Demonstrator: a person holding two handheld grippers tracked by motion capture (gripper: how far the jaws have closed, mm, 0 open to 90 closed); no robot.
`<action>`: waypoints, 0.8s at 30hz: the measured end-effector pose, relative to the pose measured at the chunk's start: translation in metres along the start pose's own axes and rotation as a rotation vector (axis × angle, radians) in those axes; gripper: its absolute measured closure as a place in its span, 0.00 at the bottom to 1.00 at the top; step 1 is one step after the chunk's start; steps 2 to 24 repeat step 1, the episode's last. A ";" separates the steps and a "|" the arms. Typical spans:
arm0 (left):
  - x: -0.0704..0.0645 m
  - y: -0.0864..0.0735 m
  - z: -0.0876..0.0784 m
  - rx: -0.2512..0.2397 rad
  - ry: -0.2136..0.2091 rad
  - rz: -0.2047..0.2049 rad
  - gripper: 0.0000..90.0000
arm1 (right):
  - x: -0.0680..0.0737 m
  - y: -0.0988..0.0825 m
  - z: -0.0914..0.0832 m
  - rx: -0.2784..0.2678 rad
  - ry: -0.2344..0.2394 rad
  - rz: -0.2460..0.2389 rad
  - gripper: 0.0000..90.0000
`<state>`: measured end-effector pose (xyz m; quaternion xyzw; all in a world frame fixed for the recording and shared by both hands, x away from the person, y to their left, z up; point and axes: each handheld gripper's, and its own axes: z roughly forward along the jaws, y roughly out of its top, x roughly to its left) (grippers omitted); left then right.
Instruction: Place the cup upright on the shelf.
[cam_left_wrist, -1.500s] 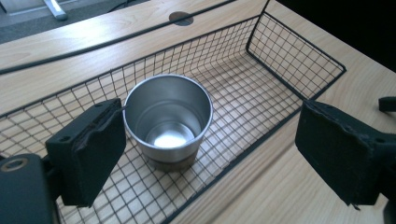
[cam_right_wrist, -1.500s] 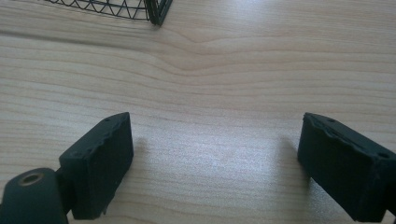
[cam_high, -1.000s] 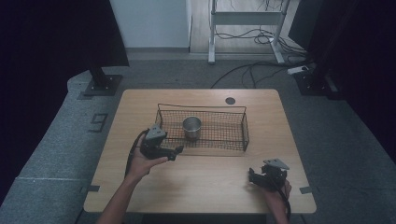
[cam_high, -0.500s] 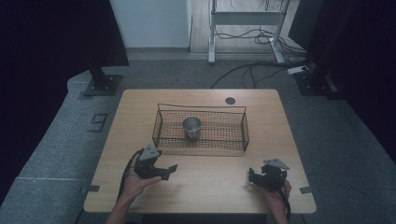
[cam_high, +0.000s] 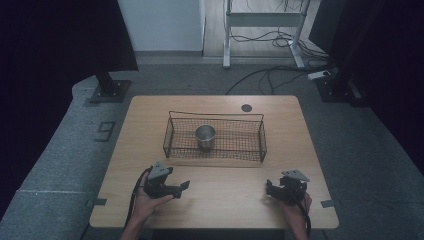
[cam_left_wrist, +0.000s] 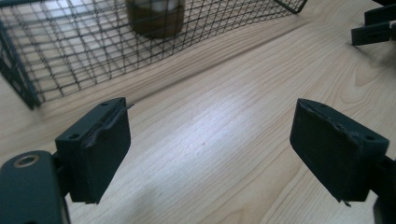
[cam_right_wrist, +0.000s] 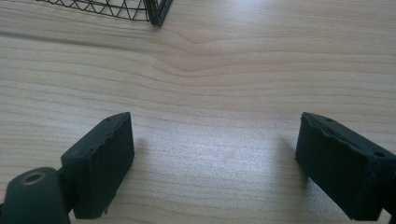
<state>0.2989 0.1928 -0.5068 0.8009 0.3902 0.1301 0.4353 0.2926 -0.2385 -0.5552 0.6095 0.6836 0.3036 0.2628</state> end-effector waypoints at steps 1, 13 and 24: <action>0.000 0.000 0.000 -0.001 0.001 -0.002 0.14 | 0.000 0.000 0.000 0.000 0.000 0.000 0.13; 0.000 0.000 0.000 -0.001 0.001 -0.002 0.14 | 0.000 0.000 0.000 0.000 0.000 0.000 0.13; 0.000 0.000 0.000 -0.001 0.001 -0.002 0.14 | 0.000 0.000 0.000 0.000 0.000 0.000 0.13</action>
